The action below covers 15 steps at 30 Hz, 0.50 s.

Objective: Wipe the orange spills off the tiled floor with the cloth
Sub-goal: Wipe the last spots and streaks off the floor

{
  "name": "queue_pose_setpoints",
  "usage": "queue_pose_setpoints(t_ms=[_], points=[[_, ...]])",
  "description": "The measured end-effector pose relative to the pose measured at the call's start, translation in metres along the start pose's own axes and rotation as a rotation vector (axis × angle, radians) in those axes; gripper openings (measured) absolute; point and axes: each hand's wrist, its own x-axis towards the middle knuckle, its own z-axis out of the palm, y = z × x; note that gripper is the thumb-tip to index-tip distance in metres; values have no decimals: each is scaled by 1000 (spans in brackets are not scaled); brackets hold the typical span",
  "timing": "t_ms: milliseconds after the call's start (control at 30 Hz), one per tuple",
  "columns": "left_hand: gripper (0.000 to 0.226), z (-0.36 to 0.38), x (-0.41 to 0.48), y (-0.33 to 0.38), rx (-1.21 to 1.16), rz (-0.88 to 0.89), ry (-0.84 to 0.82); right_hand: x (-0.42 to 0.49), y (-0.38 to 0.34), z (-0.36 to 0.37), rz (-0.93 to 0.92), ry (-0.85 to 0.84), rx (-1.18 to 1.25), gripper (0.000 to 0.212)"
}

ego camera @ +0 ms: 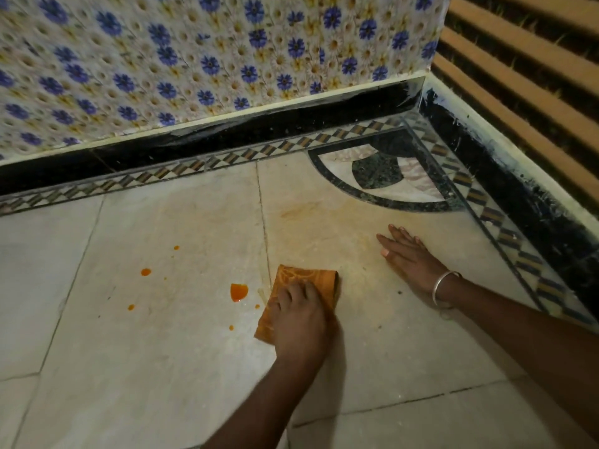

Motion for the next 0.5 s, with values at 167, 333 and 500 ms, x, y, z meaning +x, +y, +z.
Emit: queue_pose_setpoints(t_ms=[167,333,500], points=[[28,-19,7,6,121,83,-99,-12,-6,1,16,-19,16,48],[15,-30,-20,0,-325,104,-285,-21,-20,6,31,-20,-84,50],[10,-72,-15,-59,-1083,-148,-513,-25,-53,28,-83,-38,-258,53]])
